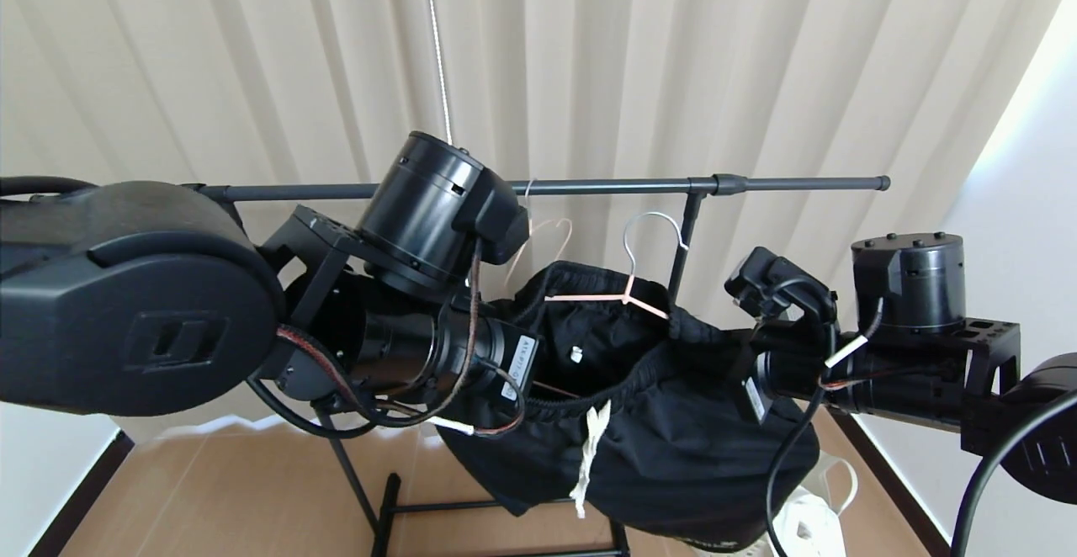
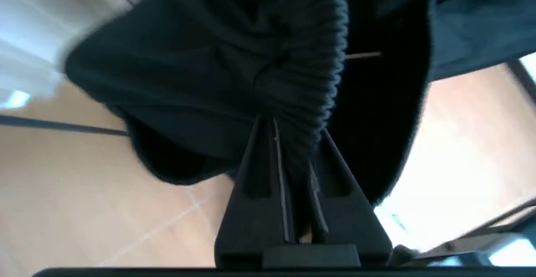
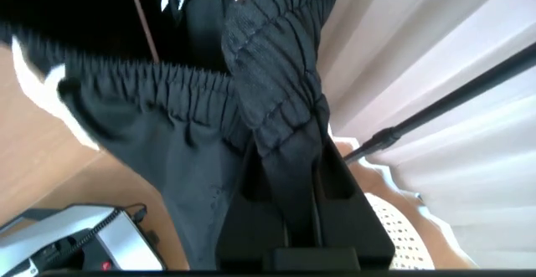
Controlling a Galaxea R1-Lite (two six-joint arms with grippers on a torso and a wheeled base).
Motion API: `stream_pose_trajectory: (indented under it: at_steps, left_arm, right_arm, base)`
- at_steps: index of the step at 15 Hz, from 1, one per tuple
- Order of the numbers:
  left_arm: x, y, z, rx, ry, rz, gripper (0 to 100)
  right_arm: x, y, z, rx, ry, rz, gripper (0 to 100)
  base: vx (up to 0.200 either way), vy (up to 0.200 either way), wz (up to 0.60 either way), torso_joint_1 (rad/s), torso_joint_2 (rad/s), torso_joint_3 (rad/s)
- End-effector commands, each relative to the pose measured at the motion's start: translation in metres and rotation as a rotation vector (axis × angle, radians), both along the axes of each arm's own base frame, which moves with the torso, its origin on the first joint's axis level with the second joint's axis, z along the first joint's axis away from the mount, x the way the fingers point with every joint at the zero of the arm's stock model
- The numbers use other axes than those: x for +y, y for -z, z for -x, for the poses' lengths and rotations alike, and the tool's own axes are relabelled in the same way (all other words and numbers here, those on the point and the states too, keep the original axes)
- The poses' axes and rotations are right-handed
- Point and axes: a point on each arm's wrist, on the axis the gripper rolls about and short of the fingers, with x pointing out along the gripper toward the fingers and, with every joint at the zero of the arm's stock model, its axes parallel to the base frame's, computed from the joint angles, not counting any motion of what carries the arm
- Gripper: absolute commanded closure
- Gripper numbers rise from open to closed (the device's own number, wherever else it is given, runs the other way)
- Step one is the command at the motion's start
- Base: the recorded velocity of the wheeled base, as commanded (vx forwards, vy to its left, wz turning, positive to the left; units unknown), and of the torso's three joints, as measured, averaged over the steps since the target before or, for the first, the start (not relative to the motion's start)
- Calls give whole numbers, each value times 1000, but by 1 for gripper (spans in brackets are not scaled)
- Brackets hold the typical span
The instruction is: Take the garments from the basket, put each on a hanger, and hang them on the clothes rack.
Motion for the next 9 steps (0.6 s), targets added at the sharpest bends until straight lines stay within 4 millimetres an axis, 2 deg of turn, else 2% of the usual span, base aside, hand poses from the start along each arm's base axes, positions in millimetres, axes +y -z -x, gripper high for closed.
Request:
stream_pose_trajectory:
  at_steps: [1,5,9]
  left_arm:
    - [-15,15,-1,44,-3,10,100]
    - [-24,10,6,82,48,112,100]
    - [-25,8,11,79,58,119,100]
  right_arm:
    - [1,2,1,2,-4,-1,100]
    - [5,5,2,-10,-17,-4,100]
    - [9,5,6,-9,-35,-6,100]
  base:
    - [0,0,0,0,0,0]
    - [0,0,0,0,0,0]
    - [0,0,0,0,0,0]
